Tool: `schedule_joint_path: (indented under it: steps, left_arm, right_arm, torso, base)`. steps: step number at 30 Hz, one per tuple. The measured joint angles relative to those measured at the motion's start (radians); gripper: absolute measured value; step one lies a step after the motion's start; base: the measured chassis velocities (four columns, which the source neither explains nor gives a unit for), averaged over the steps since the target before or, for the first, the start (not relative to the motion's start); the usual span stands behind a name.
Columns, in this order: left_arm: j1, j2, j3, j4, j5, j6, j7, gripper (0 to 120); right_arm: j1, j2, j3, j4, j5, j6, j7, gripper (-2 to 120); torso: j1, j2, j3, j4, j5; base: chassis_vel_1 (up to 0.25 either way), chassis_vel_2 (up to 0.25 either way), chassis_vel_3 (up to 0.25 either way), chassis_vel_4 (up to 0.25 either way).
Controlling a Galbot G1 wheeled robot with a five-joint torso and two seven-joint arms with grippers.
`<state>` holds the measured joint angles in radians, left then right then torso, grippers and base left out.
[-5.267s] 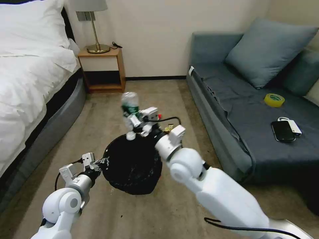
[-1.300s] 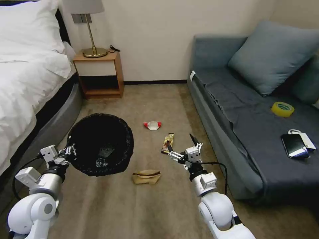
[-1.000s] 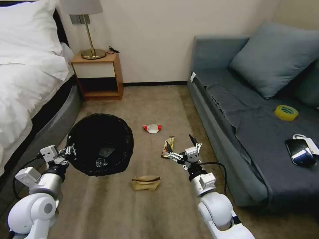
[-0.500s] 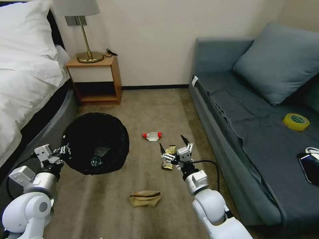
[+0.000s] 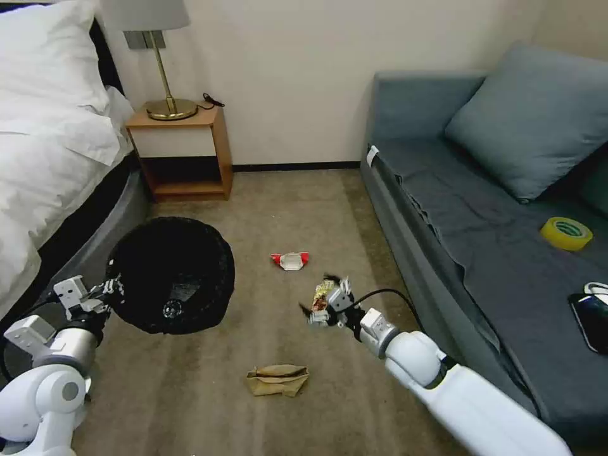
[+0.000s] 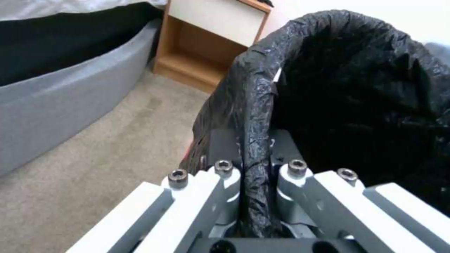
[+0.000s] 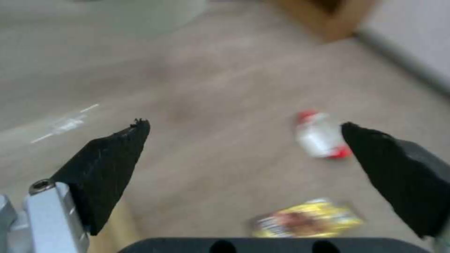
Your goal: Pick up the trash bin, then pick up the garbage on the floor and place it into the trash bin.
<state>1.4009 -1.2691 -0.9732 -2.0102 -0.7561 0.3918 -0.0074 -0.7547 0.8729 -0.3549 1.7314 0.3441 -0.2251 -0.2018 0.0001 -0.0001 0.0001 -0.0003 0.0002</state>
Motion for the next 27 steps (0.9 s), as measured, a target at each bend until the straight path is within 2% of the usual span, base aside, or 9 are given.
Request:
schedule_joint_path:
  steps: [2,3,5,7,10,12,17,21,27]
  left_arm:
    - [0.003,0.003,-0.009,0.008,0.000,0.000,0.006,4]
    - [0.003,0.003,-0.009,0.008,0.000,0.000,0.006,4]
    - [0.006,0.008,-0.017,0.010,-0.004,0.001,0.013,4]
    - [0.008,0.012,-0.024,0.010,-0.011,0.004,0.016,4]
    - [0.008,0.013,-0.028,0.011,-0.014,0.005,0.020,4]
    - [0.008,0.013,-0.034,0.015,-0.015,0.005,0.023,4]
    - [0.012,0.012,-0.040,0.021,-0.016,0.005,0.030,4]
    - [0.014,0.012,-0.059,0.040,-0.020,0.001,0.040,4]
    - [0.017,0.017,-0.081,0.049,-0.032,-0.003,0.046,4]
  right_arm:
    - [0.109,0.000,-0.113,-0.024,0.088,-0.053,-0.023,100]
    - [0.109,0.000,-0.113,-0.024,0.088,-0.053,-0.023,100]
    - [0.205,0.024,-0.228,-0.077,0.154,-0.103,-0.043,100]
    - [0.296,0.047,-0.321,-0.119,0.220,-0.151,-0.059,100]
    - [0.393,0.067,-0.418,-0.164,0.269,-0.174,-0.088,100]
    - [0.488,0.087,-0.499,-0.217,0.296,-0.185,-0.132,100]
    - [0.543,0.112,-0.563,-0.270,0.314,-0.206,-0.201,100]
    - [0.599,0.169,-0.662,-0.335,0.359,-0.239,-0.293,100]
    - [0.589,0.252,-0.737,-0.430,0.299,-0.215,-0.335,100]
  torso:
    - [0.000,0.000,0.000,0.0007,-0.0008]
    - [0.000,0.000,0.000,0.0007,-0.0008]
    - [0.000,0.000,0.000,0.0006,0.0005]
    - [0.000,0.000,0.000,0.0004,-0.0006]
    - [0.000,0.000,0.000,0.0002,0.0003]
    - [0.000,0.000,0.000,0.0006,-0.0012]
    - [0.000,0.000,0.000,0.0005,0.0000]
    - [0.000,0.000,0.000,0.0004,-0.0004]
    - [0.000,0.000,0.000,0.0003,-0.0003]
  base:
    - [0.000,0.000,0.000,0.000]
    - [0.000,0.000,0.000,0.000]
    - [0.000,0.000,0.000,0.000]
    - [0.000,0.000,0.000,0.000]
    - [0.000,0.000,0.000,0.000]
    - [0.000,0.000,0.000,0.000]
    - [0.000,0.000,0.000,0.000]
    - [0.000,0.000,0.000,0.000]
    - [0.000,0.000,0.000,0.000]
